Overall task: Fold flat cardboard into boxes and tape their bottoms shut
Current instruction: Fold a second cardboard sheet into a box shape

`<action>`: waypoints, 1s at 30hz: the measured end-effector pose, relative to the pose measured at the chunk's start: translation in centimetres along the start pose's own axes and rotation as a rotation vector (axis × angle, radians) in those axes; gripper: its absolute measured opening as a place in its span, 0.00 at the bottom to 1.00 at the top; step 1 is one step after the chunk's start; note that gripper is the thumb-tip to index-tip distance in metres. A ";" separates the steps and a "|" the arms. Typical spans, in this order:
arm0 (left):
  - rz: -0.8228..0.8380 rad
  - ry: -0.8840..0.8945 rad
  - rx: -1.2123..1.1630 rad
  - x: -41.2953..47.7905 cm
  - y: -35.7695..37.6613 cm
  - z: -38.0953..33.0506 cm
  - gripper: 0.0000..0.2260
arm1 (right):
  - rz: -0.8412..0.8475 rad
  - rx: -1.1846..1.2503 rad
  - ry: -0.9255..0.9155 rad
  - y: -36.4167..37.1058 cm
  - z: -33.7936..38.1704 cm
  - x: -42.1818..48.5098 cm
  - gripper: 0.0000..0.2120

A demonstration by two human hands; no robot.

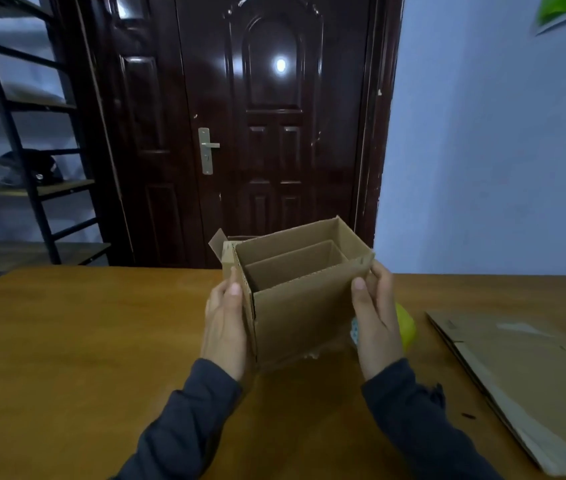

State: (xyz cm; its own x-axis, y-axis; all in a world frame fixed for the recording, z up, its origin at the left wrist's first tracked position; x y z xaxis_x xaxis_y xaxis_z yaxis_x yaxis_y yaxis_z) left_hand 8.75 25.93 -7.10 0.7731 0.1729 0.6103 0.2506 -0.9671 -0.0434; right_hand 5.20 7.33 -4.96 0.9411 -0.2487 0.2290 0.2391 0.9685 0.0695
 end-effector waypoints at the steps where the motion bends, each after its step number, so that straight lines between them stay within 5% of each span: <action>1: 0.009 -0.013 -0.021 0.0 0.0 0.1 0.34 | 0.013 -0.002 -0.006 0.1 0.0 -0.2 0.15; 8: -0.108 -0.010 -0.249 0.6 -0.8 -0.9 0.21 | -0.013 -0.172 -0.044 1.3 -0.8 -1.1 0.18; 16: -0.014 0.170 -0.078 -0.2 -0.8 -1.7 0.26 | 0.033 -0.352 -0.122 1.0 -1.0 -0.6 0.31; 24: 0.035 0.211 -0.050 0.0 -0.9 -2.3 0.27 | 0.026 -0.412 -0.170 0.3 -0.8 0.1 0.29; 30: -0.093 0.131 -0.196 0.0 -1.0 -3.9 0.20 | -0.038 -0.480 -0.223 -0.1 -0.3 0.0 0.26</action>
State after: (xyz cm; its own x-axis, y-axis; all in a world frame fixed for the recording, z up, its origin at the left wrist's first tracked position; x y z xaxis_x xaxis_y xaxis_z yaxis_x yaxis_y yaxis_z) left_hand 6.22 26.12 -3.99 0.6663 0.2499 0.7025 0.1895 -0.9680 0.1646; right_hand 5.30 7.23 -5.30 0.8687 -0.2291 0.4393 0.4033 0.8420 -0.3584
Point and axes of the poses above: each hand's wrist, its own x-axis towards the middle knuckle, its own y-axis out of the palm, z = x × y, the point moved 1 cm from there along x, towards the middle knuckle, and after that the axes turned 14 degrees about y, right-handed, at the moved point
